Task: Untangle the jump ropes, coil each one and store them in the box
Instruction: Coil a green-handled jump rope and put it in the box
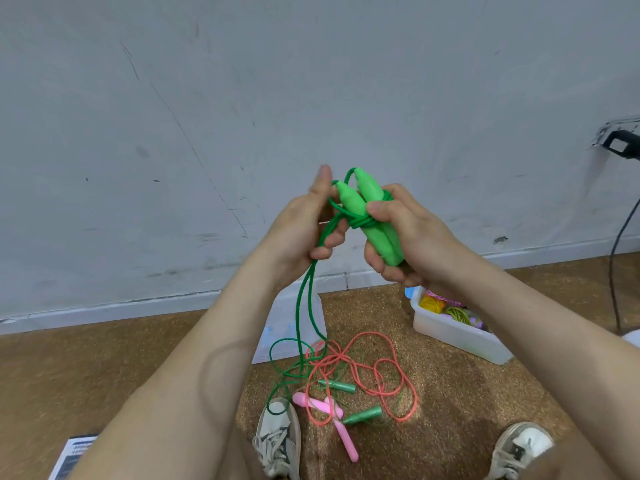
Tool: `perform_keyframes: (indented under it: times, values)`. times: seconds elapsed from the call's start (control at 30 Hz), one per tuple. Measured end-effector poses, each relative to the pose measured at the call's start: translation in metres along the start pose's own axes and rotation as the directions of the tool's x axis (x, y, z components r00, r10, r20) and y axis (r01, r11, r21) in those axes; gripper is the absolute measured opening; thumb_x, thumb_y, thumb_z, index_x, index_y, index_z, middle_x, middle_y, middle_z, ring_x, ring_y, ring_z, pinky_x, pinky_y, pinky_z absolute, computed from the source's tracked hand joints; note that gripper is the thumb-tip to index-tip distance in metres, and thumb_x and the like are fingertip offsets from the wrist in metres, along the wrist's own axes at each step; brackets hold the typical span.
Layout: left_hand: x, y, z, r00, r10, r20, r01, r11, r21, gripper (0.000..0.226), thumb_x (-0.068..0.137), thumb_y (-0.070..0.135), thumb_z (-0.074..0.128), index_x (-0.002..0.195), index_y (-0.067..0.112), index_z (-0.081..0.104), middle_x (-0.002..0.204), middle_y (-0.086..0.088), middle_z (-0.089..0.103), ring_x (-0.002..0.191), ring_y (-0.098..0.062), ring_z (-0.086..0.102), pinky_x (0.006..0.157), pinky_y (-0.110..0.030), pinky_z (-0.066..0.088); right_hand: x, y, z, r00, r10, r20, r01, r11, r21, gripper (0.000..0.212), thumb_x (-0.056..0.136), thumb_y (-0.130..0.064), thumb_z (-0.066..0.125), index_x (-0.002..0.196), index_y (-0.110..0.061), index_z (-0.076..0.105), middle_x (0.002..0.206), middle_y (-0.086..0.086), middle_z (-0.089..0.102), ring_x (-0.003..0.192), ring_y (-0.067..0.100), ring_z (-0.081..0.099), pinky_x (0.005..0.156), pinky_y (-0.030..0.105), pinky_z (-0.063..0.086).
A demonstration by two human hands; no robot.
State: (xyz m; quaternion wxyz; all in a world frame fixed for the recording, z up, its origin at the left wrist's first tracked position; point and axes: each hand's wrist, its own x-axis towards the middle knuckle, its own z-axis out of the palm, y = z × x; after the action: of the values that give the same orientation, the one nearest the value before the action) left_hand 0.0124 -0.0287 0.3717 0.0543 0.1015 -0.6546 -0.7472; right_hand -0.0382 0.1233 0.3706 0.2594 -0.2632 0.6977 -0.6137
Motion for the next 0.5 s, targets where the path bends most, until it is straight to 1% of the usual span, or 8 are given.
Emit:
perform_keyframes:
  times: [0.03,0.07,0.13,0.27,0.37,0.43,0.47,0.5]
  values:
    - [-0.001,-0.003,0.002,0.998,0.052,-0.036,-0.047,0.991,0.125,0.045,0.095,0.055,0.036,0.073,0.019,0.05,0.057,0.001,0.041,0.044,-0.01,0.029,0.039,-0.018,0.015,0.0,0.001,0.001,1.0,0.011,0.01,-0.011,0.999,0.03,0.016,0.098,-0.032,0.038,0.106,-0.018,0.04,0.052,0.013,0.05,0.034,0.018,0.036,0.038,0.016,0.019]
    - [-0.002,-0.004,0.005,0.995,0.082,-0.059,-0.07,0.981,0.183,0.043,0.096,0.052,0.038,0.071,0.019,0.048,0.054,0.001,0.039,0.042,-0.009,0.027,0.04,-0.018,0.015,0.0,0.002,0.002,1.0,0.019,0.025,-0.021,0.998,0.059,0.017,0.099,-0.031,0.036,0.105,-0.016,0.039,0.052,0.016,0.051,0.033,0.019,0.037,0.037,0.016,0.018]
    - [-0.002,-0.007,0.008,0.993,0.096,-0.062,-0.086,0.985,0.147,0.04,0.097,0.048,0.041,0.07,0.02,0.048,0.051,0.0,0.036,0.039,-0.009,0.024,0.041,-0.02,0.012,0.0,0.001,0.005,0.999,0.029,0.041,-0.033,0.994,0.1,0.018,0.1,-0.03,0.034,0.103,-0.013,0.039,0.053,0.02,0.051,0.032,0.022,0.039,0.036,0.016,0.017]
    - [0.002,-0.011,0.007,0.997,0.066,-0.043,-0.062,0.995,0.079,0.039,0.098,0.045,0.042,0.069,0.02,0.052,0.05,0.0,0.036,0.037,-0.008,0.023,0.043,-0.023,0.01,0.001,0.005,0.006,0.999,0.051,0.012,-0.051,0.994,0.092,0.021,0.1,-0.032,0.034,0.104,-0.012,0.038,0.054,0.022,0.054,0.034,0.027,0.046,0.036,0.021,0.025]
    - [0.004,-0.016,0.008,0.999,0.015,-0.036,-0.013,0.998,0.062,0.039,0.098,0.045,0.041,0.072,0.019,0.052,0.052,-0.001,0.038,0.038,-0.008,0.024,0.042,-0.021,0.011,0.004,0.007,0.005,0.999,0.053,-0.013,-0.052,0.997,0.056,0.02,0.1,-0.031,0.036,0.117,-0.024,0.042,0.055,0.019,0.058,0.037,0.028,0.05,0.038,0.022,0.028]
    - [0.003,-0.02,0.014,1.0,-0.017,-0.022,0.018,0.999,0.046,0.037,0.1,0.043,0.039,0.077,0.017,0.051,0.055,-0.001,0.041,0.04,-0.009,0.027,0.041,-0.02,0.015,0.007,0.007,0.002,0.998,0.034,-0.055,-0.031,0.998,0.049,0.021,0.099,-0.029,0.037,0.118,-0.03,0.046,0.053,0.014,0.057,0.037,0.025,0.047,0.037,0.021,0.029]
    - [0.003,-0.022,0.018,1.0,-0.013,-0.022,0.015,0.994,0.108,0.035,0.102,0.04,0.036,0.081,0.017,0.051,0.057,-0.001,0.043,0.041,-0.01,0.029,0.042,-0.02,0.018,0.009,0.008,0.0,0.995,0.035,-0.092,-0.031,0.998,0.048,0.02,0.098,-0.027,0.038,0.115,-0.028,0.048,0.052,0.013,0.056,0.037,0.024,0.045,0.038,0.021,0.028]
    - [0.003,-0.024,0.021,0.999,0.013,-0.034,-0.004,0.967,0.253,0.033,0.103,0.035,0.035,0.084,0.015,0.052,0.06,0.0,0.045,0.042,-0.011,0.032,0.044,-0.022,0.023,0.011,0.009,-0.003,0.99,0.048,-0.134,-0.043,0.998,0.037,0.018,0.097,-0.027,0.039,0.111,-0.026,0.05,0.051,0.012,0.054,0.038,0.023,0.044,0.038,0.021,0.027]
